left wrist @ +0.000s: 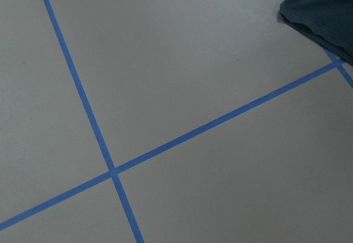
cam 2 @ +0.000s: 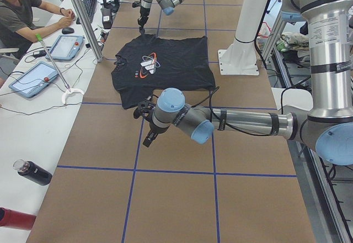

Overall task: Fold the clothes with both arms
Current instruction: 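Move the right gripper toward the shirt's sleeve nearest it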

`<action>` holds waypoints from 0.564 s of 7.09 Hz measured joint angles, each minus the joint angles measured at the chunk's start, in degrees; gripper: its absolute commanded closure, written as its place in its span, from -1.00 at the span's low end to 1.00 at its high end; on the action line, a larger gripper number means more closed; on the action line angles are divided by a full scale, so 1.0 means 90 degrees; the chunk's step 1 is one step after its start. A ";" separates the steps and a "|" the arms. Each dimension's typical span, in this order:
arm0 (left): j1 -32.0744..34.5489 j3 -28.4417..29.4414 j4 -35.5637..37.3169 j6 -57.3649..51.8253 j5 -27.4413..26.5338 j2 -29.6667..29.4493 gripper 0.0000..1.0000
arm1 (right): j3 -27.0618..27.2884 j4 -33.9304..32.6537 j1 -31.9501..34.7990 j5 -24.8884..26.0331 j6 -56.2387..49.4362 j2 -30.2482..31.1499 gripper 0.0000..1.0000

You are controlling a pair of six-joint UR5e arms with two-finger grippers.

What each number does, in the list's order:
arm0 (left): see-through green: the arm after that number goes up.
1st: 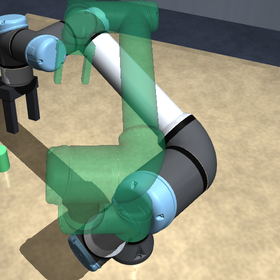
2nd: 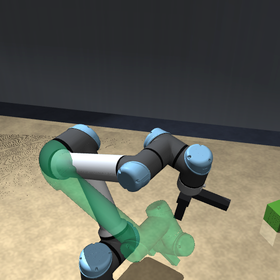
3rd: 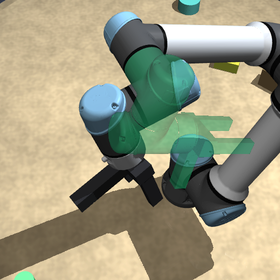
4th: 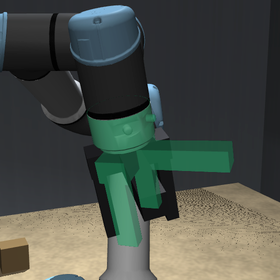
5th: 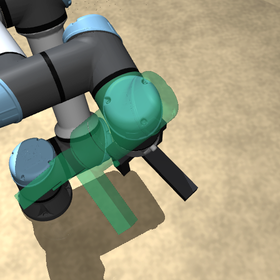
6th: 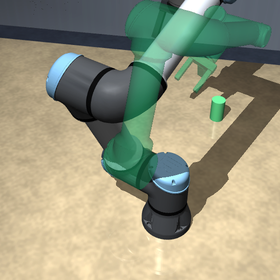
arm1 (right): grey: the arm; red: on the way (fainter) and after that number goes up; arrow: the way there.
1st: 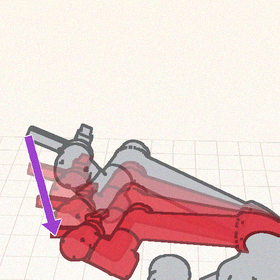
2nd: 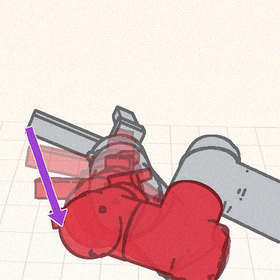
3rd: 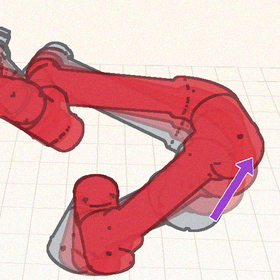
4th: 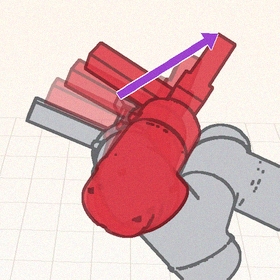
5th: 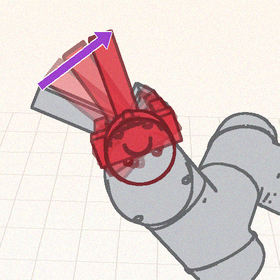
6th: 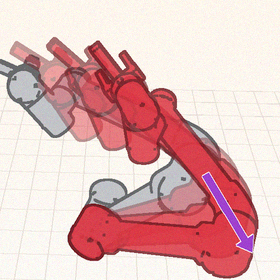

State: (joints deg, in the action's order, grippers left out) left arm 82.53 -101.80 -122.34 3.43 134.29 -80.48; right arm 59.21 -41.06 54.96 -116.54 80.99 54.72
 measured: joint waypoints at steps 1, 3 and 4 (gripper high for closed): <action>0.0000 -0.0003 0.0000 0.0000 0.0001 0.0003 -1.00 | 0.0067 0.0001 0.0013 -0.0002 0.0029 -0.0008 1.00; 0.0000 -0.0007 -0.0002 0.0000 0.0008 0.0007 -1.00 | 0.0501 -0.0182 0.0031 -0.0027 0.0188 -0.0065 1.00; 0.0000 -0.0016 -0.0006 0.0000 0.0010 0.0009 -1.00 | 0.0864 -0.0512 0.0025 -0.0041 0.0285 -0.0141 1.00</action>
State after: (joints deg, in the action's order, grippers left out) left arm 82.53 -101.94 -122.40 3.43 134.38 -80.40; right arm 66.98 -45.67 55.19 -116.90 83.55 53.46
